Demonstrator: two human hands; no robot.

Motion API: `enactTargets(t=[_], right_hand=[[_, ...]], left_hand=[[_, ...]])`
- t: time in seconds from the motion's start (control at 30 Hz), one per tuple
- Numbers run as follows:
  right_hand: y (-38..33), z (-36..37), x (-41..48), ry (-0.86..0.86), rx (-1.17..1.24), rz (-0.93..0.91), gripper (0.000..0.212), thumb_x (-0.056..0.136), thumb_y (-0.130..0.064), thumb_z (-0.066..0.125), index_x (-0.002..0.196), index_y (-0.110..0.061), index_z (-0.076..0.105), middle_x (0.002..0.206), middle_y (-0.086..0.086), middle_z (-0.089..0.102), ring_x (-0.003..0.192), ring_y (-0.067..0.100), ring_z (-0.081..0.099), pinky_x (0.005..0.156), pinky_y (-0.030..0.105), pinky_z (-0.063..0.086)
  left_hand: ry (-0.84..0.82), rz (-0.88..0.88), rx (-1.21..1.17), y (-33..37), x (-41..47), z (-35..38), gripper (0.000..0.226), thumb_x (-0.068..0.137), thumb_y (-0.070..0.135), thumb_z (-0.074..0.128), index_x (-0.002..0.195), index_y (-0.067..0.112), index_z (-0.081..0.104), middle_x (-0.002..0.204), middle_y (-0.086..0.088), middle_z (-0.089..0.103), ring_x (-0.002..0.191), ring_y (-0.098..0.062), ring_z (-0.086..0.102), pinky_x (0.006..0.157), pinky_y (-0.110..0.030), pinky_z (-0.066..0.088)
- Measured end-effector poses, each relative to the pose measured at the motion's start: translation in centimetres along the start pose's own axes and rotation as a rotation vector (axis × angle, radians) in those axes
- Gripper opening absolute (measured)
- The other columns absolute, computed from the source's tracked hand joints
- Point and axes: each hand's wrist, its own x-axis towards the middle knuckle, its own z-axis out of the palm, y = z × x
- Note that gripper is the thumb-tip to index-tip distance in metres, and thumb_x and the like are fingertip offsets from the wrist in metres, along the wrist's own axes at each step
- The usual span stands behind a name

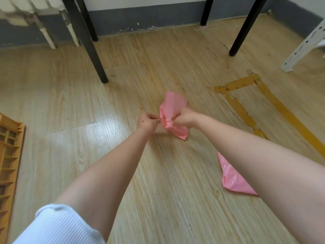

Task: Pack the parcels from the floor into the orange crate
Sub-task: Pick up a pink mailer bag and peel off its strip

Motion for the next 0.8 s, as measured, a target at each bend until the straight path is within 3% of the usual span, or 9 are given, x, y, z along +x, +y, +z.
enactTargets(t=[0.07,0.2,0.27,0.33,0.4,0.53,0.63,0.7,0.8], right_hand=[[-1.0,-0.4,-0.5,-0.022,0.037,-0.001,0.04,0.088,-0.014,0.059,0.128,-0.01,0.055,0.121,0.011,0.059,0.109,0.027,0.059,0.091,0.04,0.052],[-2.8,0.6,-1.8,-0.051,0.065,-0.097,0.038,0.089,-0.007,0.051,0.126,-0.016,0.057,0.11,0.0,0.057,0.096,0.018,0.058,0.071,0.024,0.051],[-2.9,2.1,-1.9,-0.031,-0.055,-0.207,0.042,0.091,-0.007,0.045,0.128,-0.024,0.056,0.129,-0.001,0.052,0.11,0.021,0.054,0.087,0.024,0.049],[-3.2,3.6,-1.8,-0.009,-0.358,-0.265,0.054,0.089,-0.004,0.037,0.132,-0.033,0.053,0.148,0.004,0.032,0.132,0.029,0.034,0.106,0.038,0.037],[-3.6,5.0,-1.6,-0.053,-0.574,-0.197,0.069,0.085,0.0,0.035,0.142,-0.037,0.039,0.156,0.001,0.013,0.141,0.032,0.013,0.111,0.049,0.028],[-4.5,6.4,-1.5,-0.15,-0.693,0.021,0.072,0.09,-0.007,0.029,0.153,-0.022,-0.003,0.159,-0.003,-0.016,0.145,0.031,-0.016,0.115,0.058,0.002],[-5.6,6.1,-1.3,-0.034,-0.482,-0.037,0.066,0.089,-0.005,0.032,0.151,-0.012,0.011,0.159,0.001,0.004,0.146,0.028,0.002,0.113,0.061,0.01],[-6.4,5.9,-1.3,0.141,-0.19,-0.121,0.059,0.09,-0.006,0.038,0.148,-0.006,0.024,0.15,0.011,0.031,0.137,0.03,0.031,0.11,0.047,0.029],[-7.7,5.4,-2.1,0.426,0.078,-0.219,0.03,0.091,-0.01,0.044,0.117,-0.003,0.058,0.107,0.014,0.061,0.098,0.032,0.063,0.076,0.029,0.046]], left_hand=[[0.001,-0.024,-0.019,-0.4,-0.7,-0.9,0.005,0.09,0.01,0.06,0.092,0.01,0.065,0.074,0.001,0.055,0.076,-0.016,0.051,0.071,-0.025,0.04],[-0.049,-0.101,-0.016,-1.3,-2.6,-2.9,0.011,0.093,0.006,0.047,0.089,0.01,0.056,0.075,-0.003,0.047,0.068,-0.016,0.043,0.062,-0.027,0.037],[-0.044,-0.137,-0.025,-2.0,-3.3,-3.7,0.021,0.094,0.006,0.043,0.107,0.003,0.06,0.095,-0.009,0.056,0.091,-0.021,0.053,0.083,-0.034,0.046],[-0.018,-0.175,-0.013,-2.2,-3.7,-4.5,0.035,0.095,0.007,0.039,0.126,0.003,0.053,0.121,-0.013,0.056,0.114,-0.029,0.053,0.1,-0.039,0.044],[-0.017,-0.18,0.002,-2.3,-3.6,-5.3,0.037,0.094,0.006,0.037,0.128,0.006,0.052,0.122,-0.013,0.055,0.114,-0.03,0.052,0.097,-0.037,0.045],[-0.016,-0.161,0.029,-1.7,-3.3,-7.1,0.019,0.091,0.005,0.038,0.09,0.015,0.054,0.087,-0.003,0.049,0.083,-0.022,0.044,0.075,-0.031,0.038],[-0.035,-0.137,0.053,-1.3,-3.1,-8.8,0.021,0.091,0.007,0.04,0.107,0.012,0.053,0.088,-0.003,0.05,0.081,-0.02,0.046,0.076,-0.031,0.04],[-0.058,-0.125,0.09,-1.0,-3.0,-10.2,0.02,0.091,0.007,0.042,0.107,0.01,0.053,0.096,-0.007,0.053,0.09,-0.023,0.05,0.079,-0.034,0.042],[-0.089,-0.122,0.151,-0.2,-3.2,-12.4,0.022,0.093,0.011,0.046,0.112,0.004,0.053,0.11,-0.012,0.055,0.102,-0.027,0.054,0.087,-0.037,0.046]])
